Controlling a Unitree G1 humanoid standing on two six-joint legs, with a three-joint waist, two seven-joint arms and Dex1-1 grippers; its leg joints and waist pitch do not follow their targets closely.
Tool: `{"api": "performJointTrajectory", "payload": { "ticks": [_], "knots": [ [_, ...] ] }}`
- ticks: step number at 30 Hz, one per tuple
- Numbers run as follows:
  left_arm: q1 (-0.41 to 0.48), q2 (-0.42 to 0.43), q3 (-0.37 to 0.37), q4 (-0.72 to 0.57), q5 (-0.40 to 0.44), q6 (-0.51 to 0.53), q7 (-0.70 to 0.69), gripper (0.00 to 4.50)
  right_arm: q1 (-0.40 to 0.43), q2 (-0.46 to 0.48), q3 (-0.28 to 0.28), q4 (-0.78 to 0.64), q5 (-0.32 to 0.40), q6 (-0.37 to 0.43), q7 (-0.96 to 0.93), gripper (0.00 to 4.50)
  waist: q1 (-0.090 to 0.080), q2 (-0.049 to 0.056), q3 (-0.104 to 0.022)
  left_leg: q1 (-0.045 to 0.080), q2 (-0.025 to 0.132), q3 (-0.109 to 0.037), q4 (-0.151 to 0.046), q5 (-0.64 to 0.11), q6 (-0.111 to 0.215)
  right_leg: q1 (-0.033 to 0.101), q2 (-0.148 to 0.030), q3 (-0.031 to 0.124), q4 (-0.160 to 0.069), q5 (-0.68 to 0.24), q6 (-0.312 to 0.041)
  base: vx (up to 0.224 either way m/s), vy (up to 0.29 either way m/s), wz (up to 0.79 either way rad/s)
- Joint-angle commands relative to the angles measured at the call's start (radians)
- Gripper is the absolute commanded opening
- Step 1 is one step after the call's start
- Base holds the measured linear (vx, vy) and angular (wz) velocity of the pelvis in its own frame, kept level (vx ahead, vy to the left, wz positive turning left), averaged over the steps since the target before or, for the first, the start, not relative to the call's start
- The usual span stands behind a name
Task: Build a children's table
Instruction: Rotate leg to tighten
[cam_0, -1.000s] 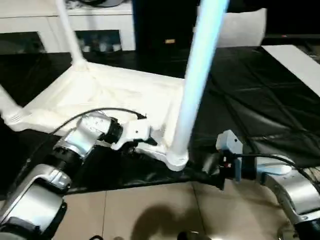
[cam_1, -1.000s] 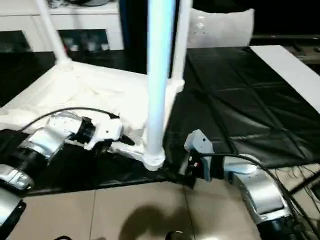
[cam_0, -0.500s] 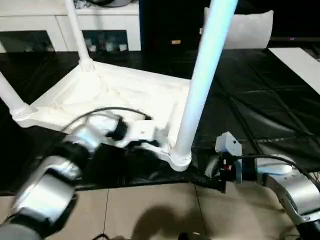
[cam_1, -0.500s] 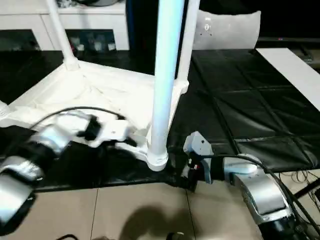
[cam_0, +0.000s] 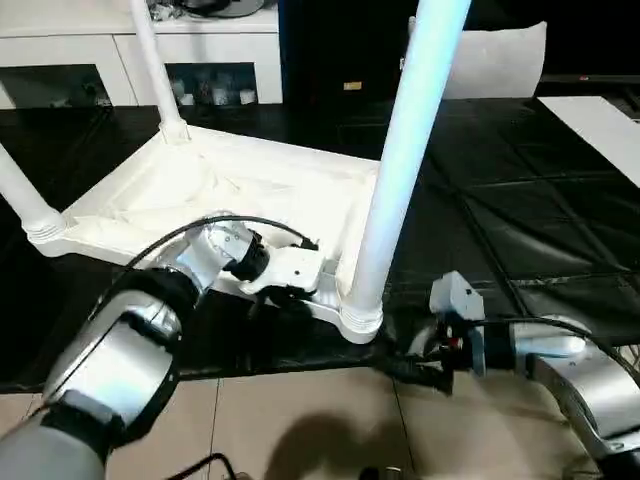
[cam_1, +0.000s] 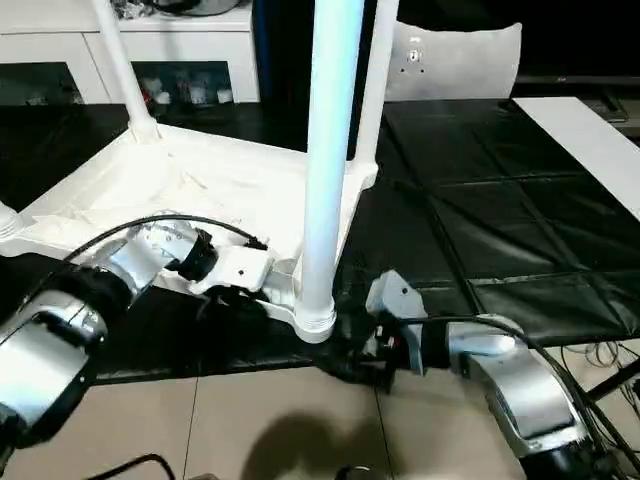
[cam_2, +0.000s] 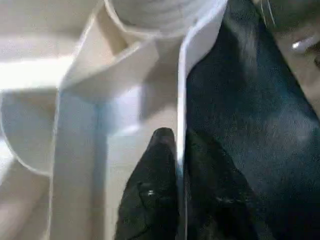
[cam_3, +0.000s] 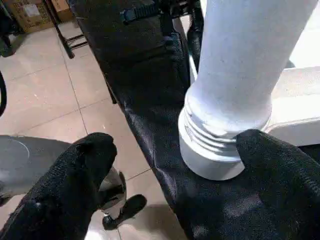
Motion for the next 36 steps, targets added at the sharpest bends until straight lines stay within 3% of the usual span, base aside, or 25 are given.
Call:
{"api": "performJointTrajectory", "payload": {
  "ticks": [1, 4, 7, 9, 14, 19, 20, 21, 22, 23, 24, 30, 32, 36],
  "knots": [
    [-0.021, 0.002, 0.002, 0.011, 0.010, 0.001, 0.006, 0.10, -0.002, -0.005, 0.000, -0.015, 0.013, 0.003, 0.000, 4.50, 0.006, -0.009, -0.079, 0.005, 0.034, -0.012, -0.064, -0.257, 0.069, 0.063, -0.058, 0.035, -0.094, -0.514, -0.128, 0.000, 0.000, 0.00],
    [-0.020, -0.014, 0.026, 0.017, -0.016, 0.029, -0.009, 0.03, -0.006, 0.000, -0.002, -0.017, 0.016, 0.002, 0.000, 4.50, 0.005, -0.010, -0.079, 0.004, 0.034, -0.013, -0.064, -0.256, 0.070, 0.062, -0.058, 0.033, -0.096, -0.527, -0.118, 0.000, 0.000, 0.00],
    [-0.020, -0.037, 0.067, 0.010, -0.058, 0.081, -0.042, 0.03, -0.011, 0.007, -0.015, -0.025, 0.031, 0.007, -0.005, 4.50, 0.006, -0.012, -0.082, 0.002, 0.038, -0.014, -0.066, -0.239, 0.076, 0.064, -0.060, 0.036, -0.089, -0.476, -0.142, 0.000, 0.000, 0.00],
    [-0.012, -0.061, 0.118, -0.035, -0.113, 0.203, -0.041, 0.03, -0.026, 0.019, -0.043, -0.015, 0.044, -0.001, -0.020, 4.50, 0.006, -0.011, -0.084, 0.001, 0.041, -0.012, -0.066, -0.222, 0.079, 0.066, -0.062, 0.040, -0.079, -0.426, -0.169, 0.000, 0.000, 0.00],
    [0.028, -0.079, 0.165, -0.107, -0.159, 0.334, 0.009, 0.03, -0.054, 0.046, -0.079, 0.020, 0.044, -0.023, -0.067, 4.50, 0.005, -0.011, -0.085, -0.002, 0.042, -0.011, -0.065, -0.192, 0.092, 0.070, -0.063, 0.041, -0.067, -0.346, -0.218, 0.000, 0.000, 0.00],
    [0.098, -0.085, 0.194, -0.185, -0.141, 0.481, 0.088, 0.03, -0.081, 0.061, -0.092, 0.058, 0.025, -0.031, -0.109, 4.50, -0.002, -0.013, -0.085, -0.001, 0.038, -0.008, -0.062, -0.189, 0.098, 0.069, -0.061, 0.039, -0.073, -0.382, -0.205, 0.000, 0.000, 0.00],
    [0.119, -0.087, 0.202, -0.214, -0.140, 0.512, 0.117, 0.03, -0.088, 0.062, -0.091, 0.073, 0.009, -0.038, -0.122, 4.50, -0.007, -0.012, -0.082, -0.001, 0.039, -0.009, -0.063, -0.199, 0.096, 0.068, -0.060, 0.037, -0.076, -0.409, -0.199, 0.000, 0.000, 0.00],
    [0.133, -0.088, 0.209, -0.235, -0.142, 0.533, 0.138, 0.03, -0.093, 0.064, -0.092, 0.086, -0.002, -0.045, -0.131, 4.50, -0.009, -0.018, -0.081, 0.001, 0.038, -0.008, -0.061, -0.208, 0.093, 0.065, -0.060, 0.035, -0.080, -0.448, -0.185, 0.000, 0.000, 0.00],
    [0.154, -0.087, 0.212, -0.265, -0.144, 0.542, 0.147, 0.03, -0.099, 0.066, -0.092, 0.101, -0.009, -0.053, -0.136, 4.50, -0.010, -0.015, -0.081, 0.003, 0.039, -0.008, -0.060, -0.214, 0.090, 0.063, -0.061, 0.035, -0.084, -0.478, -0.174, 0.000, 0.000, 0.00],
    [0.178, -0.082, 0.209, -0.299, -0.144, 0.537, 0.141, 0.03, -0.106, 0.065, -0.089, 0.116, -0.017, -0.063, -0.133, 4.50, -0.014, -0.027, -0.079, -0.002, 0.035, -0.008, -0.060, -0.215, 0.093, 0.064, -0.059, 0.032, -0.089, -0.506, -0.156, 0.000, 0.000, 0.00],
    [0.180, -0.081, 0.209, -0.301, -0.144, 0.536, 0.140, 0.03, -0.106, 0.065, -0.089, 0.116, -0.017, -0.063, -0.133, 4.50, -0.012, -0.021, -0.080, 0.001, 0.037, -0.010, -0.060, -0.217, 0.093, 0.062, -0.062, 0.032, -0.088, -0.515, -0.153, 0.000, 0.000, 0.00],
    [0.210, -0.062, 0.191, -0.315, -0.094, 0.592, 0.194, 0.03, -0.147, 0.070, -0.085, 0.185, -0.033, -0.108, -0.141, 4.50, -0.027, -0.020, -0.078, 0.000, 0.032, -0.010, -0.059, -0.241, 0.094, 0.057, -0.057, 0.030, -0.095, -0.553, -0.123, 0.000, 0.000, 0.00],
    [0.197, -0.069, 0.207, -0.310, -0.083, 0.654, 0.260, 0.03, -0.162, 0.074, -0.089, 0.213, -0.038, -0.113, -0.147, 4.50, -0.030, -0.013, -0.076, 0.003, 0.032, -0.011, -0.058, -0.257, 0.089, 0.054, -0.055, 0.027, -0.098, -0.572, -0.119, 0.000, 0.000, 0.00],
    [0.209, -0.067, 0.206, -0.355, -0.085, 0.647, 0.267, 0.03, -0.175, 0.076, -0.079, 0.246, -0.050, -0.133, -0.137, 4.50, -0.045, -0.015, -0.077, -0.004, 0.029, -0.016, -0.057, -0.285, 0.083, 0.060, -0.056, 0.016, -0.106, -0.610, -0.090, 0.000, 0.000, 0.00]
  ]
}}
